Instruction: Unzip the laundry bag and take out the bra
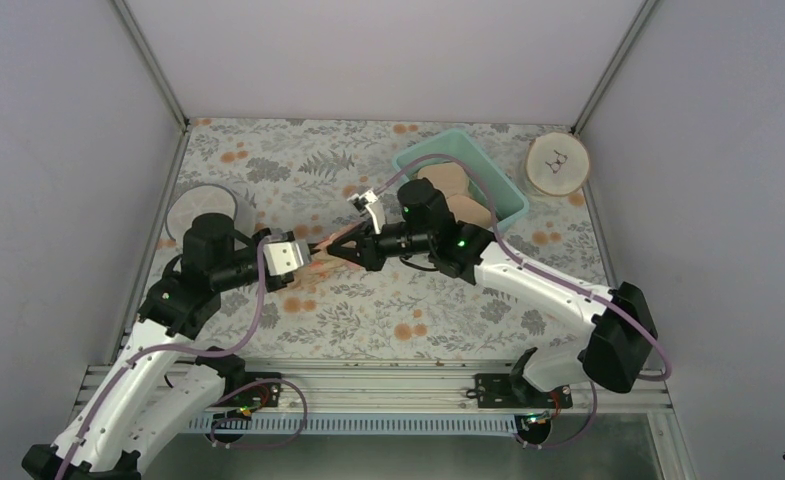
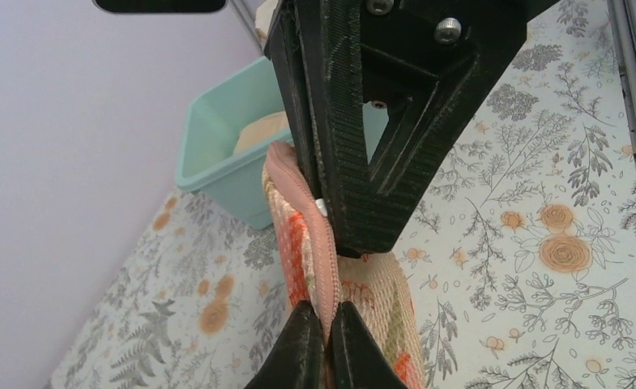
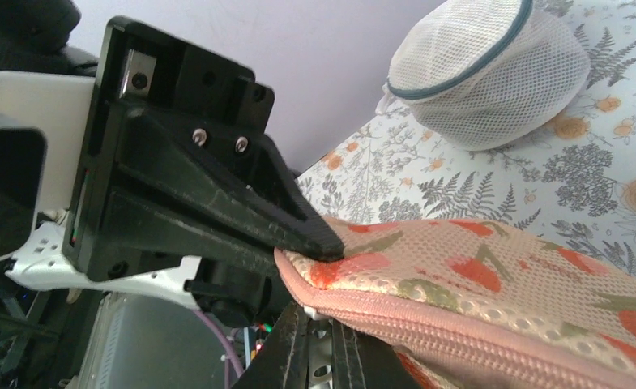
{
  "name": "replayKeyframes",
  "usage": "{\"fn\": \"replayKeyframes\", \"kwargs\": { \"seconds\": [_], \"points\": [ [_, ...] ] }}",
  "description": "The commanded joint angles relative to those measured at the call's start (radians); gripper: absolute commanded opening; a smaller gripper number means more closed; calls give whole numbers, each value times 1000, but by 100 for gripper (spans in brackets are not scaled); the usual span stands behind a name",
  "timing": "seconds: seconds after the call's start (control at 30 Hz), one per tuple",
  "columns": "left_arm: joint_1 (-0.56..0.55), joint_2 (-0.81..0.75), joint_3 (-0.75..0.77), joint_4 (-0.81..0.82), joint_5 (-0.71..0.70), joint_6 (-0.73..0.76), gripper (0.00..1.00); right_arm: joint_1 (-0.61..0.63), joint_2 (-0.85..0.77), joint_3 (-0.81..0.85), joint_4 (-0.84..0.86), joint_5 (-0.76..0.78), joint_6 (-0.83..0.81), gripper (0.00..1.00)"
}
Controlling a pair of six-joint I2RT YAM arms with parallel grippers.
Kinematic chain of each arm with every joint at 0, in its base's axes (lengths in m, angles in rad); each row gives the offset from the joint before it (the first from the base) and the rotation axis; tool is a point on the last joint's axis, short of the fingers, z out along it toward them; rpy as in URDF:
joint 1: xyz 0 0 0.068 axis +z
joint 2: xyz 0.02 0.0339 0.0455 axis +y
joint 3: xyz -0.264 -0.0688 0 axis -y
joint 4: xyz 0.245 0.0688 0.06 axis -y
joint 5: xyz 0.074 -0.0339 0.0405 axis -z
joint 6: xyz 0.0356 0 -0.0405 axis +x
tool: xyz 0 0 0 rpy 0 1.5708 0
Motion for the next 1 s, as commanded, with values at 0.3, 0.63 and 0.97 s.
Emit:
{"fn": "replayKeyframes", "kwargs": {
  "seconds": [0.3, 0.63, 0.97],
  "points": [
    [3, -32, 52, -62, 14, 163, 2, -250, -166, -121, -66, -104, -112, 3],
    [4, -105, 19, -14, 83, 137, 2, -395, -181, -171, -117, -239, -189, 3],
    [12, -137, -139, 28, -11, 61, 35, -367, -140, -207, -22, -279, -82, 3]
  ]
}}
